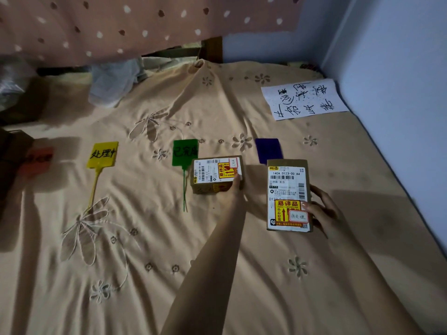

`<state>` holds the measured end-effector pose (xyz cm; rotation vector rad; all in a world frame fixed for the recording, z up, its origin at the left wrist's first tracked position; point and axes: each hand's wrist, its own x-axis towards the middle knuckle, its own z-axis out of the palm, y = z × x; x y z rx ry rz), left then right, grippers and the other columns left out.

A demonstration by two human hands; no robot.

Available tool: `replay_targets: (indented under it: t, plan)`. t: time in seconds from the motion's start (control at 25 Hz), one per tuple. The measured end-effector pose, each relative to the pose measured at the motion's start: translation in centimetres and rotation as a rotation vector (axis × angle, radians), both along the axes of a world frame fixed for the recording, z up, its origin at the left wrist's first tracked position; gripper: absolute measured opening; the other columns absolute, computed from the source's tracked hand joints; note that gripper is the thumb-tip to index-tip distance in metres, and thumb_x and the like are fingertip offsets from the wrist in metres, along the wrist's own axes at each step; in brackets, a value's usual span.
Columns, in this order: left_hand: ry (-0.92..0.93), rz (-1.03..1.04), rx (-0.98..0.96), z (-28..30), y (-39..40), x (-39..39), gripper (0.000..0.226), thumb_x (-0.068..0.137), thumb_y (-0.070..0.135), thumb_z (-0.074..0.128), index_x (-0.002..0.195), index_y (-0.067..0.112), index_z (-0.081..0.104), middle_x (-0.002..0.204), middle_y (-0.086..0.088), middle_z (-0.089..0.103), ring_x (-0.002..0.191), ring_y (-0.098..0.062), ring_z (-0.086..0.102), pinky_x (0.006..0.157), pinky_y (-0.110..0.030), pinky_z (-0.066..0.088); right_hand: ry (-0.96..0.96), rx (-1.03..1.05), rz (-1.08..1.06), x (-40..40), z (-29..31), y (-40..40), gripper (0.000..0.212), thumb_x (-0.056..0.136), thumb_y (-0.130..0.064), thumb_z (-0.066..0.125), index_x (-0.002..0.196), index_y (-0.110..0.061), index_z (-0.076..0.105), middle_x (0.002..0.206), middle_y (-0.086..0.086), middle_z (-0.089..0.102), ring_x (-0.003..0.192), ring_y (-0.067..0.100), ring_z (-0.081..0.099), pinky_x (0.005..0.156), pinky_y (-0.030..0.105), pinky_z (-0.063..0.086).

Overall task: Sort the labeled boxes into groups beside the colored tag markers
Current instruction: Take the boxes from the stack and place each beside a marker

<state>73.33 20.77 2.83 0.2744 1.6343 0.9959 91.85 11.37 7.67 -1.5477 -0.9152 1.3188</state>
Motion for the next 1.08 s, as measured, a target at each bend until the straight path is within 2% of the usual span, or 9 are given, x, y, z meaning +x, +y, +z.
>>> replay_targets:
  t: [0.2,0.28,0.36,0.4,0.52,0.6,0.72,0.88,1.08]
  plan:
    - [-0.204,0.03,0.07,1.5,-0.3,-0.4,0.051,0.084,0.037,0.067,0.128,0.015,0.055,0.126,-0.007,0.063,0.11,-0.024,0.061,0.084,-0.03,0.05,0.008,-0.011,0.028,-0.4,0.0,0.5,0.036,0.088,-0.008,0.055,0.111,-0.036,0.054,0.089,-0.01,0.075,0.079,0.01,0.072,0.061,0.022,0.057]
    - [0.061,0.018,0.307,2.2,-1.8,-2.2,0.056,0.084,0.042,0.064,0.134,0.02,0.05,0.132,-0.002,0.059,0.12,-0.019,0.057,0.098,-0.031,0.046,0.026,-0.017,0.078,-1.2,0.1,1.2,0.035,0.088,-0.007,0.055,0.107,-0.036,0.055,0.084,-0.011,0.075,0.075,0.008,0.072,0.059,0.02,0.056]
    - [0.378,-0.223,0.538,3.2,-2.8,-5.1,0.068,0.071,0.061,0.067,0.126,0.023,0.052,0.122,0.0,0.062,0.11,-0.017,0.062,0.096,-0.041,0.051,0.049,-0.035,0.15,-2.4,0.5,1.9,0.034,0.088,-0.007,0.055,0.11,-0.033,0.057,0.086,-0.008,0.076,0.077,0.011,0.072,0.059,0.021,0.056]
    - [0.373,-0.394,0.602,4.1,-3.0,-6.7,0.076,0.064,0.067,0.069,0.126,0.027,0.05,0.124,-0.002,0.06,0.108,-0.016,0.064,0.094,-0.043,0.053,0.058,-0.042,0.197,-3.2,0.7,2.3,0.033,0.088,-0.009,0.056,0.112,-0.03,0.057,0.088,-0.006,0.076,0.079,0.013,0.073,0.061,0.022,0.057]
    - [0.36,-0.852,0.735,7.6,-3.8,-10.5,0.096,0.055,0.067,0.073,0.138,0.035,0.036,0.139,-0.003,0.043,0.119,0.0,0.052,0.101,-0.021,0.045,0.077,-0.036,0.342,-5.7,1.8,2.9,0.036,0.073,-0.026,0.068,0.108,-0.031,0.06,0.09,-0.004,0.076,0.081,0.015,0.072,0.065,0.024,0.056]
    - [0.387,-0.971,0.793,8.8,-4.3,-12.8,0.098,0.054,0.064,0.075,0.137,0.034,0.032,0.141,-0.004,0.042,0.127,-0.002,0.044,0.104,-0.011,0.035,0.068,-0.048,0.405,-7.2,2.4,3.1,0.05,0.057,-0.038,0.069,0.106,-0.031,0.061,0.091,-0.003,0.076,0.082,0.016,0.072,0.067,0.023,0.056]
    - [0.245,-0.94,0.663,9.7,-4.7,-15.7,0.078,0.065,0.045,0.08,0.131,0.036,0.039,0.125,-0.006,0.056,0.111,-0.009,0.057,0.096,-0.018,0.047,0.087,-0.058,0.476,-9.2,3.0,3.0,0.041,0.064,-0.03,0.066,0.105,-0.028,0.062,0.087,-0.001,0.076,0.076,0.015,0.072,0.065,0.022,0.057]
    - [0.239,-0.912,0.569,10.2,-5.2,-19.7,0.055,0.084,0.002,0.066,0.133,0.019,0.049,0.102,-0.004,0.067,0.076,0.006,0.064,0.073,-0.012,0.053,0.032,-0.066,0.526,-13.1,3.5,2.6,0.042,0.071,-0.033,0.061,0.113,-0.026,0.063,0.095,-0.001,0.076,0.085,0.016,0.071,0.071,0.024,0.055]
    - [0.232,-0.748,0.496,8.5,-7.3,-26.7,0.058,0.086,0.003,0.064,0.135,0.026,0.045,0.094,0.005,0.068,0.07,0.012,0.061,0.066,-0.006,0.048,-0.139,0.127,0.311,-19.1,3.8,0.1,0.095,0.05,-0.083,0.06,0.133,-0.04,0.04,0.126,-0.013,0.058,0.117,0.007,0.057,0.097,0.027,0.045]
